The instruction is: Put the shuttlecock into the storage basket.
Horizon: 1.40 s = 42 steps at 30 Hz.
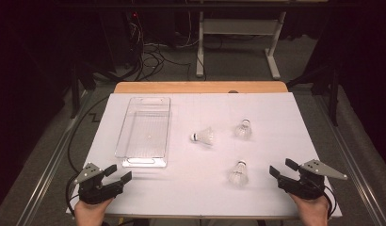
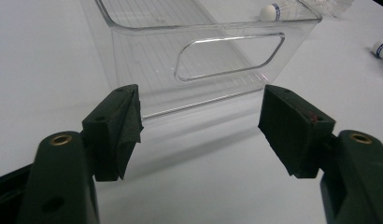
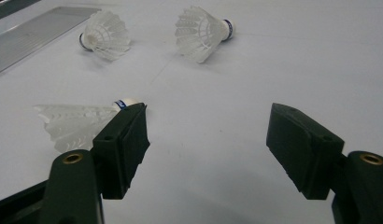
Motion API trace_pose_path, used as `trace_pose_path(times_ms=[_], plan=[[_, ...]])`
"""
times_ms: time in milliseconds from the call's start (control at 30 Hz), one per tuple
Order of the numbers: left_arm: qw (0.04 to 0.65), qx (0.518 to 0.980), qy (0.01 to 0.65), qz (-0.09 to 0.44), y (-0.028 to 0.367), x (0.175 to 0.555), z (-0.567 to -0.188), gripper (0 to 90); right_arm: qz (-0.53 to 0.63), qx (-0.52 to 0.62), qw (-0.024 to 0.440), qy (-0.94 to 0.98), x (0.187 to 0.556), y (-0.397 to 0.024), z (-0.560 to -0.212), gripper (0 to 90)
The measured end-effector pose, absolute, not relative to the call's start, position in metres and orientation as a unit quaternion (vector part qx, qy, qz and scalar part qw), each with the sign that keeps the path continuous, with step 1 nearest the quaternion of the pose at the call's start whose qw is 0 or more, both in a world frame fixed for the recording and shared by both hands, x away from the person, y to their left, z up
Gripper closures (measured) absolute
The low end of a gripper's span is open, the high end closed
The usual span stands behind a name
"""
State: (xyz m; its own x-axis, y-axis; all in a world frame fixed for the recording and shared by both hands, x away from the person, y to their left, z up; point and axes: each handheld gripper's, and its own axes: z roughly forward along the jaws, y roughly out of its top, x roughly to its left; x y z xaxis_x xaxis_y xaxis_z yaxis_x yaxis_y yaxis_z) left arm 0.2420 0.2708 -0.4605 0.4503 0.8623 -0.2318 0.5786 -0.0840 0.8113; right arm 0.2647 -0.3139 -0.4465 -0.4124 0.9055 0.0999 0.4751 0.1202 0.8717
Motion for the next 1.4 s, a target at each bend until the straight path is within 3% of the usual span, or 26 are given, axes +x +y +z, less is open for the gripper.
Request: trace_pose_path(times_ms=[1400], plan=[[0.457,0.722,0.496,0.154,0.269,0.243,-0.46,30.2,0.414,0.497,0.223,0.729,0.326,-0.279,-0.439,35.2]])
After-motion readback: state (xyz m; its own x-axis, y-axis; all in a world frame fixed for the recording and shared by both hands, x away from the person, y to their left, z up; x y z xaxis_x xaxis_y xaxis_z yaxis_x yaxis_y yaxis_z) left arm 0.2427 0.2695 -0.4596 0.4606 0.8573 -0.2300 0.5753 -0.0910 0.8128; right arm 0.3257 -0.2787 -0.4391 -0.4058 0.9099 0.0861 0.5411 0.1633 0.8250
